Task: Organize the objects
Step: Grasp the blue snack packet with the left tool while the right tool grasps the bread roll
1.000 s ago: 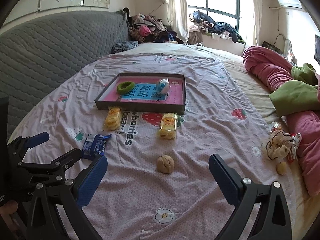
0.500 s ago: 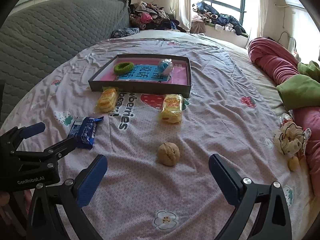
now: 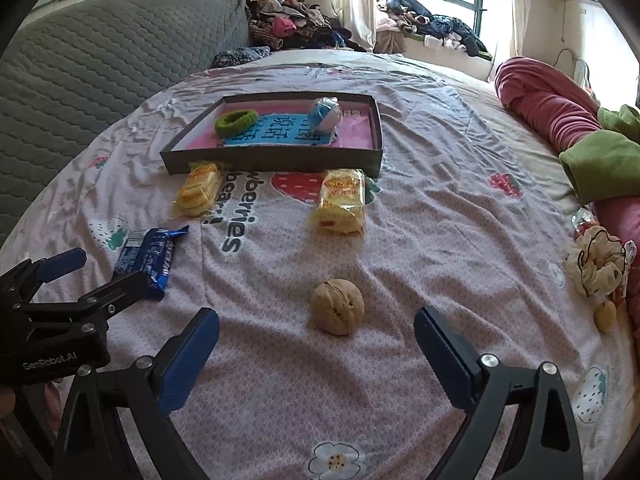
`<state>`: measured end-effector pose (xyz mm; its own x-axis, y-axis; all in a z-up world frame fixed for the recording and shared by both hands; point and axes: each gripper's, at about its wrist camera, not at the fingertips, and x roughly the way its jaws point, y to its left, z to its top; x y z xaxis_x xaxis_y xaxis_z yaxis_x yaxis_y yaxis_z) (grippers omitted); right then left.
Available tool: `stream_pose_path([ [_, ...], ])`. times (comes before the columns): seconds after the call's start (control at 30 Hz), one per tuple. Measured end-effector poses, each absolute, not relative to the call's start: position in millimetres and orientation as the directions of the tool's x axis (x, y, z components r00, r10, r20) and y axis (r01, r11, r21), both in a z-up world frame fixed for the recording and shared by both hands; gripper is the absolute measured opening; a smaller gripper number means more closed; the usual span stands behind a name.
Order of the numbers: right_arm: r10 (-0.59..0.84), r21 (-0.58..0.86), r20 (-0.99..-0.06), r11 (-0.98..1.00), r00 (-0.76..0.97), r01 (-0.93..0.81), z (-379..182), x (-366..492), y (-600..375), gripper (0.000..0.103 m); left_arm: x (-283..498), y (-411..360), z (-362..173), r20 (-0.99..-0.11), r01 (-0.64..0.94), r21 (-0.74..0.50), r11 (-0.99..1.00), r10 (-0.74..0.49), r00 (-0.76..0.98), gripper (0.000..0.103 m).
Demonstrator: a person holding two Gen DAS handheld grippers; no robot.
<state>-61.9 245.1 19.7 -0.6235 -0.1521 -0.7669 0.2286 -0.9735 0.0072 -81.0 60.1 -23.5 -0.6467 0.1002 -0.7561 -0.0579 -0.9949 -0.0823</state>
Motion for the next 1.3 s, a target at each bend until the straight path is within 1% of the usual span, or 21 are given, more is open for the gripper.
stream_pose_path([
  [0.03,-0.154,0.011,-0.769,-0.974,-0.62,0.227,18.1,-63.2,245.3,0.095,-82.2,60.3,-24.7,-0.757,-0.057,-0.083,-0.995,0.1,-0.646,0.102],
  [0.1,-0.155,0.018,-0.773,-0.975,-0.616,0.222,15.0,-65.6,246.2,0.091,-84.7,60.6,-26.6,-0.757,-0.059,-0.087,-0.995,0.104,-0.646,0.102],
  [0.23,-0.162,0.039,-0.78,-0.977,-0.604,0.212,9.6,-72.4,247.6,0.089,-89.6,61.2,-31.0,-0.759,-0.054,-0.087,-0.995,0.101,-0.643,0.102],
  [0.37,-0.173,0.057,-0.784,-0.976,-0.596,0.208,5.3,-79.2,247.9,0.08,-94.7,60.6,-35.9,-0.764,-0.044,-0.088,-0.995,0.096,-0.638,0.102],
  [0.63,-0.191,0.088,-0.8,-0.975,-0.569,0.204,-6.6,-89.6,247.5,0.069,-105.4,57.3,-44.4,-0.772,-0.027,-0.1,-0.995,0.095,-0.628,0.102],
  [0.7,-0.192,0.094,-0.8,-0.976,-0.569,0.197,-7.5,-91.2,248.3,0.065,-107.1,56.8,-46.2,-0.773,-0.026,-0.105,-0.994,0.098,-0.627,0.101],
  [0.83,-0.206,0.112,-0.799,-0.974,-0.566,0.197,-8.0,-93.7,250.6,0.06,-109.0,58.7,-48.2,-0.777,-0.032,-0.1,-0.995,0.098,-0.622,0.093],
  [0.87,-0.205,0.111,-0.8,-0.974,-0.564,0.196,-8.4,-94.3,250.8,0.058,-109.4,59.3,-48.5,-0.778,-0.034,-0.097,-0.995,0.097,-0.621,0.092],
  [0.9,-0.206,0.112,-0.801,-0.974,-0.563,0.196,-8.4,-94.7,251.3,0.056,-109.7,59.6,-48.7,-0.778,-0.036,-0.1,-0.994,0.101,-0.62,0.09],
  [0.93,-0.207,0.114,-0.801,-0.974,-0.561,0.197,-8.6,-94.9,251.5,0.055,-109.5,59.7,-48.5,-0.777,-0.037,-0.101,-0.994,0.101,-0.622,0.083],
  [1.0,-0.207,0.114,-0.801,-0.974,-0.562,0.196,-8.5,-94.9,252.1,0.049,-109.8,60.3,-48.4,-0.777,-0.039,-0.099,-0.994,0.102,-0.621,0.073],
  [1.1,-0.208,0.115,-0.8,-0.974,-0.562,0.197,-8.4,-94.3,252.8,0.044,-109.3,62.5,-48.4,-0.777,-0.055,-0.099,-0.994,0.112,-0.619,0.068],
  [1.23,-0.211,0.117,-0.799,-0.973,-0.564,0.199,-7.3,-93.1,254.0,0.041,-108.1,64.0,-46.4,-0.776,-0.064,-0.105,-0.992,0.122,-0.619,0.061],
  [1.3,-0.214,0.116,-0.8,-0.972,-0.561,0.205,-6.4,-92.0,252.9,0.037,-107.9,64.4,-45.4,-0.776,-0.066,-0.103,-0.992,0.122,-0.619,0.061],
])
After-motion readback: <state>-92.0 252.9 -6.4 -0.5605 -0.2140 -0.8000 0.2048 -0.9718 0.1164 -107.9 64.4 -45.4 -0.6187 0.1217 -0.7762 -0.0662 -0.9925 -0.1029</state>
